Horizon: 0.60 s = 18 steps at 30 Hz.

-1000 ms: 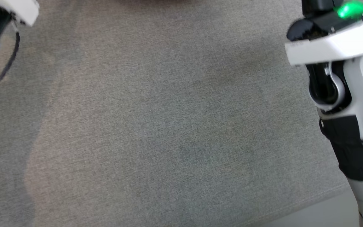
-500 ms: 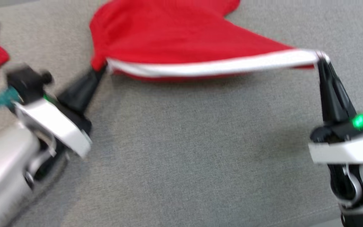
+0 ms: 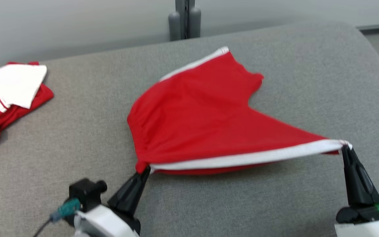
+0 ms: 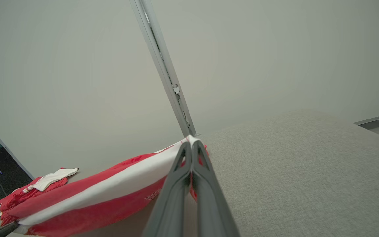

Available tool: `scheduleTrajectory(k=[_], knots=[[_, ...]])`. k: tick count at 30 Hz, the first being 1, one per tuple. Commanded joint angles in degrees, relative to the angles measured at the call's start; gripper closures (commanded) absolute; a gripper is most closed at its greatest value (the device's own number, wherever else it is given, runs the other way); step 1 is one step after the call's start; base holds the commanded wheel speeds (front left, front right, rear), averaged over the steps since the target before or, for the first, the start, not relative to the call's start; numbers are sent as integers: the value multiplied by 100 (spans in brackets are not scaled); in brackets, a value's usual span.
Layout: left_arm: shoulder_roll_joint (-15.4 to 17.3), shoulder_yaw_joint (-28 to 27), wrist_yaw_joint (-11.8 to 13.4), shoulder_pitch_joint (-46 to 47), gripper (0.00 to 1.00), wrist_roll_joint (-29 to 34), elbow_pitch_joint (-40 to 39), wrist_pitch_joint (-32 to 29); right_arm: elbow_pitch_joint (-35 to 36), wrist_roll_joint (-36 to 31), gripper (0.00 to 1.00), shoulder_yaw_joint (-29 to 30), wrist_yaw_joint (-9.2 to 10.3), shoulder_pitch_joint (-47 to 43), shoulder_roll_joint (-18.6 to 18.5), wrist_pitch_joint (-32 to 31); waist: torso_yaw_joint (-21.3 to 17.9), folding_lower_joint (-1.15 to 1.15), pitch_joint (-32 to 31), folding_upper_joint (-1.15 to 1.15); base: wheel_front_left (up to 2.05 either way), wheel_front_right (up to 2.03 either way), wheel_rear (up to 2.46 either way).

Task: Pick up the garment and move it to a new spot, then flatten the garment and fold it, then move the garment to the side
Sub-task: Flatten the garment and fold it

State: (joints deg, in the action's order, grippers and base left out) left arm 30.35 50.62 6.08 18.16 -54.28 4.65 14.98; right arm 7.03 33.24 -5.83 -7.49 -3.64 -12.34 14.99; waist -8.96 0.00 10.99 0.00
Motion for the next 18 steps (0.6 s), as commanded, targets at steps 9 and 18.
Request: scheduleTrajectory(k=[9,18], knots=[[-342,-1023,98,-1578,100,677,-641,28,346,52,100,56,-1,-822,-232,30,60,0,-689,0,0,0,0],[-356,-1388,53,-2201,100,848,-1121,28,572,-7,100,74,-1,-1146,-358,29,119,0,-814,0,0,0,0]])
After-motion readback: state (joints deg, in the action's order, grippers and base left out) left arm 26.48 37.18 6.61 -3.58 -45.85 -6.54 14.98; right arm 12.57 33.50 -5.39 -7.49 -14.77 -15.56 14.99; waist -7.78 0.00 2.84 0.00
